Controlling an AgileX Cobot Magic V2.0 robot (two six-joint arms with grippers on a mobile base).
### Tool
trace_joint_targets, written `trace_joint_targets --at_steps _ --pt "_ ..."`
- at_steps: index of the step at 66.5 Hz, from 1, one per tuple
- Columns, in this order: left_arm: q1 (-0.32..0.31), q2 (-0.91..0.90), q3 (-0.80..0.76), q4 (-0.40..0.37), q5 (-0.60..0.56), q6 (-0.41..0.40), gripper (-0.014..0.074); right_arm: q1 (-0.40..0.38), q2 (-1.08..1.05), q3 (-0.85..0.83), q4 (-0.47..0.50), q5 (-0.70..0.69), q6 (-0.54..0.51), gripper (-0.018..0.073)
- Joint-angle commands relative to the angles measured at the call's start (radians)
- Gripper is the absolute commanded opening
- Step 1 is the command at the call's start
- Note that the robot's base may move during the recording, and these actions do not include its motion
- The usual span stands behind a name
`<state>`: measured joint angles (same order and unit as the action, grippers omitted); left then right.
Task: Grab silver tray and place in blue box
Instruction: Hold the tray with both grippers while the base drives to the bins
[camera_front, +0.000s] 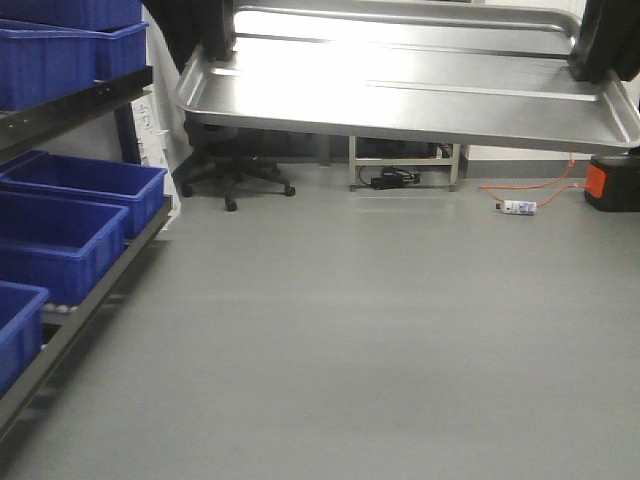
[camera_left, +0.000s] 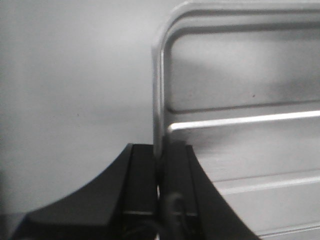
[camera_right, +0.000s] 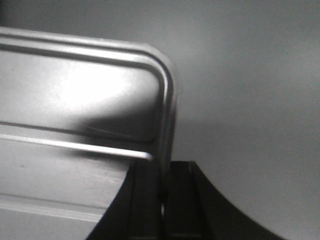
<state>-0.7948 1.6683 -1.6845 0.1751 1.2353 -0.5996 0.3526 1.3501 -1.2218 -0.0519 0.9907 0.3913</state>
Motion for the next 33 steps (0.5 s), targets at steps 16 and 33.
trace_joint_targets --at_steps 16,33 --pt "-0.001 -0.042 -0.027 0.019 0.038 0.012 -0.0098 -0.003 -0.035 -0.037 -0.026 -0.053 -0.016 0.0058" --pt "-0.001 -0.042 -0.027 0.019 0.038 0.012 -0.0098 -0.003 -0.035 -0.037 -0.026 -0.053 -0.016 0.0058"
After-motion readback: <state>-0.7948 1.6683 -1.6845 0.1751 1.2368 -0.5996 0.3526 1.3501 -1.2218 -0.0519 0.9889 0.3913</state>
